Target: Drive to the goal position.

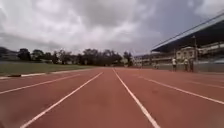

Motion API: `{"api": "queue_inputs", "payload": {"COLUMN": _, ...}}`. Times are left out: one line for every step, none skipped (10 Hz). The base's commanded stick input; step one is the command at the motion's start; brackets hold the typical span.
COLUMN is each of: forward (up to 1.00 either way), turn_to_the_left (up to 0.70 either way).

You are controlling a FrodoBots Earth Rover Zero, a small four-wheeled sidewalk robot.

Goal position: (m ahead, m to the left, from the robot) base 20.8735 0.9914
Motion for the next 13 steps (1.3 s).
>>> {"api": "queue_inputs", "payload": {"forward": 0.60, "turn_to_the_left": -0.15}}
{"api": "queue_inputs", "payload": {"forward": 0.60, "turn_to_the_left": -0.15}}
{"api": "queue_inputs", "payload": {"forward": 0.60, "turn_to_the_left": -0.15}}
{"api": "queue_inputs", "payload": {"forward": 0.60, "turn_to_the_left": -0.10}}
{"api": "queue_inputs", "payload": {"forward": 0.60, "turn_to_the_left": 0.00}}
{"api": "queue_inputs", "payload": {"forward": 0.60, "turn_to_the_left": 0.00}}
{"api": "queue_inputs", "payload": {"forward": 0.60, "turn_to_the_left": 0.00}}
{"api": "queue_inputs", "payload": {"forward": 0.60, "turn_to_the_left": 0.00}}
{"api": "queue_inputs", "payload": {"forward": 0.60, "turn_to_the_left": 0.00}}
{"api": "queue_inputs", "payload": {"forward": 0.60, "turn_to_the_left": 0.00}}
{"api": "queue_inputs", "payload": {"forward": 0.60, "turn_to_the_left": 0.00}}
{"api": "queue_inputs", "payload": {"forward": 0.60, "turn_to_the_left": 0.00}}
{"api": "queue_inputs", "payload": {"forward": 0.60, "turn_to_the_left": 0.00}}
